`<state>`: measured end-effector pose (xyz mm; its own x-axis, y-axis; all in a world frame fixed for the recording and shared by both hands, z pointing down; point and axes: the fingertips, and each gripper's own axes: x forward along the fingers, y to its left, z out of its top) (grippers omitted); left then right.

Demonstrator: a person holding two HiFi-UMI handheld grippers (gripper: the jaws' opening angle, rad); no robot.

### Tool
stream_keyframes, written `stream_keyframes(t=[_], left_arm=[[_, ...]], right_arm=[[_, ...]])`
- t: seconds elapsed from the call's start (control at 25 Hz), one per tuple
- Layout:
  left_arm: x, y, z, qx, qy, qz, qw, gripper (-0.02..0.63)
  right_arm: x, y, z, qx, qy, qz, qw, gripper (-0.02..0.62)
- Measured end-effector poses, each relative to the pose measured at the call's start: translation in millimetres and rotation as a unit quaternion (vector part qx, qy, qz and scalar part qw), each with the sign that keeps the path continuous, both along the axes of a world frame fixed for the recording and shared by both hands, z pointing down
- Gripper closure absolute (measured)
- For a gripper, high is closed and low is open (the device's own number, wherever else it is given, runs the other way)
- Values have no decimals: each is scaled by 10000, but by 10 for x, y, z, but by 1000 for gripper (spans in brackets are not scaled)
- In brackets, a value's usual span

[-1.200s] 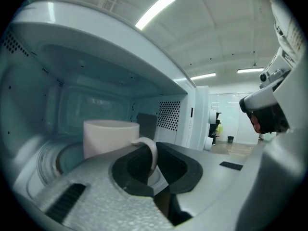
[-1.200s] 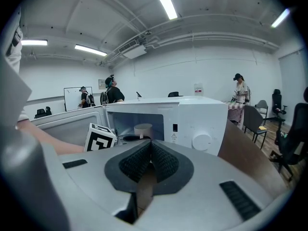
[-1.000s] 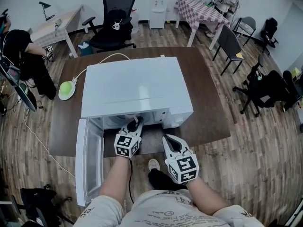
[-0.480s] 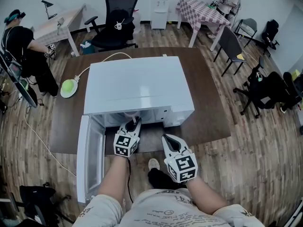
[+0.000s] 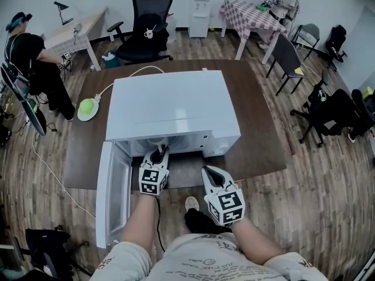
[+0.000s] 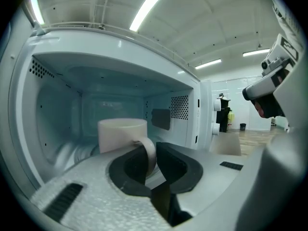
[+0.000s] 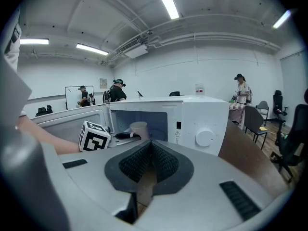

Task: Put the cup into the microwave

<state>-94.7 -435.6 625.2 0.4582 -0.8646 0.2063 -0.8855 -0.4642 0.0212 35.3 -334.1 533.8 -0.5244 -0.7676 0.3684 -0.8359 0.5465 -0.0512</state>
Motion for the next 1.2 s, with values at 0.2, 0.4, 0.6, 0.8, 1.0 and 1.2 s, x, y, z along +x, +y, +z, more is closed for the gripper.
stream_keyframes(t=[0.2, 0.4, 0.6, 0.8, 1.0, 1.2], left_arm=[[-32, 7, 20, 81, -134, 90, 9998, 577], [-26, -51, 28, 130, -114, -84, 9998, 577], [-46, -135, 30, 89, -83, -343, 9993, 577], [-109, -116, 33, 121, 8, -341, 9993, 577], [-192, -71, 29, 150, 55, -326, 9993, 575], [-150, 0, 40, 94, -217, -127, 9996, 494]], right_arm=[[5, 14, 43, -43, 14, 14, 10000, 578], [39, -15, 51, -62, 25, 56, 10000, 578], [30, -43, 59, -76, 43, 48, 10000, 578], [-6, -47, 74, -90, 64, 28, 9999, 578], [-15, -46, 108, -121, 83, -2, 9999, 578], [-86, -33, 110, -126, 90, -71, 9999, 578]])
